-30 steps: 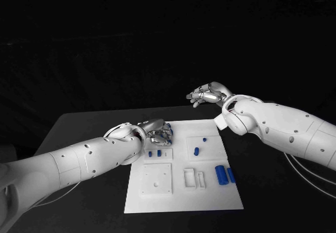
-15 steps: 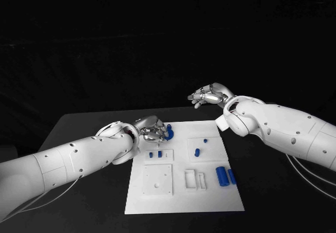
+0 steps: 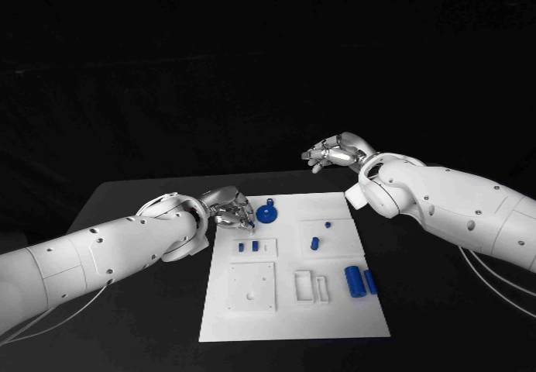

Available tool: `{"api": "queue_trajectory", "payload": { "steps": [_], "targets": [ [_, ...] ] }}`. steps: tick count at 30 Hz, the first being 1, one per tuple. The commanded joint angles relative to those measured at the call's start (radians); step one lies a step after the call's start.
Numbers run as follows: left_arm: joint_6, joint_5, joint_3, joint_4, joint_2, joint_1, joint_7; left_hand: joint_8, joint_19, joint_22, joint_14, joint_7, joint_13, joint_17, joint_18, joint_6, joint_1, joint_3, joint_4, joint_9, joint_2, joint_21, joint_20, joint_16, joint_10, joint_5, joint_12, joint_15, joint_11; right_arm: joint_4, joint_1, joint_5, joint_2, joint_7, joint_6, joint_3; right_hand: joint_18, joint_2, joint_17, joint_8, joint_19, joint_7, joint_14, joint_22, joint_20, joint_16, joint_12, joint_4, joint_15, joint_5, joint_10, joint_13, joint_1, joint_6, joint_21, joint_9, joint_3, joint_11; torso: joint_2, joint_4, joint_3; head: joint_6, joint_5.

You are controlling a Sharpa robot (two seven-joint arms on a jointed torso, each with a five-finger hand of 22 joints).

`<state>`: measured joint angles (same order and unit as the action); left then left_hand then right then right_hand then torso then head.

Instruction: Assemble the parts on the task board

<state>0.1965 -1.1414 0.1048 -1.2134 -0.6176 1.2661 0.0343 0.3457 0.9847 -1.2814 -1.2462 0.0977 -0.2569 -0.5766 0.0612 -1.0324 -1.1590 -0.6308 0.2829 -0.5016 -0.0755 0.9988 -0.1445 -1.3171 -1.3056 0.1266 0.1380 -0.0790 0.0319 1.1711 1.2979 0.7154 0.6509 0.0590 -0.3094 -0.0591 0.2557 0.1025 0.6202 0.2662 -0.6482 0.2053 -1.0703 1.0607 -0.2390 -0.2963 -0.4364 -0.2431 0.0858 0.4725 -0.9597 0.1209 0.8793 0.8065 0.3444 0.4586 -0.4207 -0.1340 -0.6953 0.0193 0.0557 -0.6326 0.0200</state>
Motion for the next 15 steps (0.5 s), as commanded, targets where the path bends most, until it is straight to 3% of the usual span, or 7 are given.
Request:
{"api": "queue_trajectory", "payload": {
  "steps": [1, 15],
  "targets": [
    [-0.035, -0.035, 0.0, 0.008, 0.002, 0.001, -0.003, 0.002, 0.001, -0.001, -0.009, 0.001, -0.001, -0.001, 0.051, -0.007, -0.003, -0.005, 0.003, -0.001, 0.01, 0.005, -0.03, -0.006, -0.009, 0.001, -0.005, -0.001, 0.001, 0.002, 0.0, -0.002, 0.0, 0.006, 0.007, -0.001, 0.006, 0.001, -0.001, 0.002, 0.001, 0.0, 0.0, 0.001, -0.005, 0.007, -0.005, 0.002, 0.008, 0.007, -0.002, -0.001, -0.004, -0.007, -0.005, -0.001, 0.003, -0.007, -0.001, -0.0004, -0.0002, 0.0, -0.002],
    [-0.034, -0.063, 0.0, 0.06, 0.037, -0.001, 0.015, 0.003, 0.002, -0.002, -0.01, 0.0, -0.001, -0.002, 0.051, -0.009, -0.005, -0.006, 0.003, -0.001, 0.009, 0.005, -0.031, -0.007, -0.012, 0.001, -0.006, -0.002, 0.0, 0.001, 0.0, -0.002, -0.002, 0.006, 0.008, -0.001, 0.006, 0.001, -0.001, 0.003, 0.001, 0.0, 0.0, 0.001, -0.005, 0.007, -0.005, 0.002, 0.008, 0.007, -0.002, -0.002, -0.004, -0.007, -0.005, -0.001, 0.003, -0.007, -0.001, -0.0027, 0.0008, -0.001, -0.005]
  ]
}}
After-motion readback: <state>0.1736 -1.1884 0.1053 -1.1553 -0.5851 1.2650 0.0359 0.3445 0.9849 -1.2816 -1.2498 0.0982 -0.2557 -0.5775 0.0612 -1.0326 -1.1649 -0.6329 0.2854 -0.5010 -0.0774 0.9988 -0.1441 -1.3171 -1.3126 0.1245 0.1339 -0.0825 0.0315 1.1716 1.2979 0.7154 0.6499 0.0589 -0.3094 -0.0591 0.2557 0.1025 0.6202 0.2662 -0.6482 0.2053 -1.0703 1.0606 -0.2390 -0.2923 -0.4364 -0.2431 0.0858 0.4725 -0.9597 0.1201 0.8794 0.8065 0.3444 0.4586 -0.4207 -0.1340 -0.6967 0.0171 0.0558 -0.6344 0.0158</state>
